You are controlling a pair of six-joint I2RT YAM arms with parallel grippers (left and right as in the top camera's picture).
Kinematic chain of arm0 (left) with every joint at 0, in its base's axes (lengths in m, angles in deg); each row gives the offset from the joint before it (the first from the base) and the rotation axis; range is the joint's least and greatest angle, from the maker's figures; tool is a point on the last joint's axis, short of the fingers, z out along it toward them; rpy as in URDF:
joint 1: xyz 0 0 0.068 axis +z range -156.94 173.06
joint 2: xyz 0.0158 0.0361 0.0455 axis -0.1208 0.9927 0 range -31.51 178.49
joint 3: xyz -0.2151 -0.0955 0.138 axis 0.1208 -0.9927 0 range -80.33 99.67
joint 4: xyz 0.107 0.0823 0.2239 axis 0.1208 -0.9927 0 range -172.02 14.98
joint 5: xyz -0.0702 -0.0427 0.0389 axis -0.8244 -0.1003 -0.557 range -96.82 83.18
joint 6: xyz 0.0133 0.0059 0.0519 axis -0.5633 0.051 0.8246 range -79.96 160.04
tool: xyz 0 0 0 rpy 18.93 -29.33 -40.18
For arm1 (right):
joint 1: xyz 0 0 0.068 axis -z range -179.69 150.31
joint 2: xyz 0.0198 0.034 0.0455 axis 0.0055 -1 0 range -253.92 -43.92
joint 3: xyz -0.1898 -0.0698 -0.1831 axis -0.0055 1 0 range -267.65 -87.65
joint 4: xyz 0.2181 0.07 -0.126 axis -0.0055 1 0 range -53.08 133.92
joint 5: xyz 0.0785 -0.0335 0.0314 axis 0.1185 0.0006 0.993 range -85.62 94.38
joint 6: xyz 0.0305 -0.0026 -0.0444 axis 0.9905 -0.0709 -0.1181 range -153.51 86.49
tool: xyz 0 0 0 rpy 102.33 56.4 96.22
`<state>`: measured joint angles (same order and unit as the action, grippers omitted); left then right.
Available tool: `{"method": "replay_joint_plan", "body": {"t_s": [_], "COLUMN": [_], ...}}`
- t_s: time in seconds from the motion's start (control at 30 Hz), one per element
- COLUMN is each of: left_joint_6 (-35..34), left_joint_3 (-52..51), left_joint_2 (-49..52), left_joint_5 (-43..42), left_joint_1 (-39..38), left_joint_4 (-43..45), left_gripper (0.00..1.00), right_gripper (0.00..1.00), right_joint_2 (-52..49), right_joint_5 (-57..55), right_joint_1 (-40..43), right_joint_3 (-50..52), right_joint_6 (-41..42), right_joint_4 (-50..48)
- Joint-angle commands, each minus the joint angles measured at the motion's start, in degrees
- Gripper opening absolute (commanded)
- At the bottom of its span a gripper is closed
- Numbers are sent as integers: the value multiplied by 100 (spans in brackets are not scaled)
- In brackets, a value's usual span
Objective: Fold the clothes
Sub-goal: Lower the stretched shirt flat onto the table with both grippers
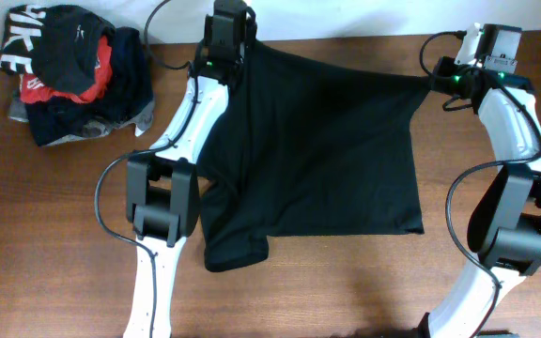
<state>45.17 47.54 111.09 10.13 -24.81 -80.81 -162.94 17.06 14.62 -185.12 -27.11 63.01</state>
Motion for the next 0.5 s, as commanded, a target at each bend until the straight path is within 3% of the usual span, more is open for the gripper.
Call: {"method": "replay_joint_plan", "body": {"t_s": [0.0, 0.03, 0.07, 0.2, 0.47], "left_joint_6": [249, 247, 247, 249, 247], "left_joint_3": [35, 35, 37, 44, 44], "left_joint_2": [173, 173, 170, 103, -870], "left_joint_5": [-144, -205, -219, -214, -216], "left_joint_1": [35, 37, 37, 44, 52], "left_joint_4": [625, 678, 693, 369, -2664], "left_gripper": [49, 87, 99, 99, 99], "right_gripper": [4, 4, 4, 7, 43], "right_joint_2": [-57, -57, -57, -57, 37], "right_joint_5": [-243, -240, -240, -238, 44], "right_joint_1": [-11, -9, -9, -9, 0], "right_joint_3": [-20, -20, -20, -20, -26], "right_joint_6": [-13, -13, -13, 4, 0], "right_joint_4": [-24, -13, 2, 85, 516]}}
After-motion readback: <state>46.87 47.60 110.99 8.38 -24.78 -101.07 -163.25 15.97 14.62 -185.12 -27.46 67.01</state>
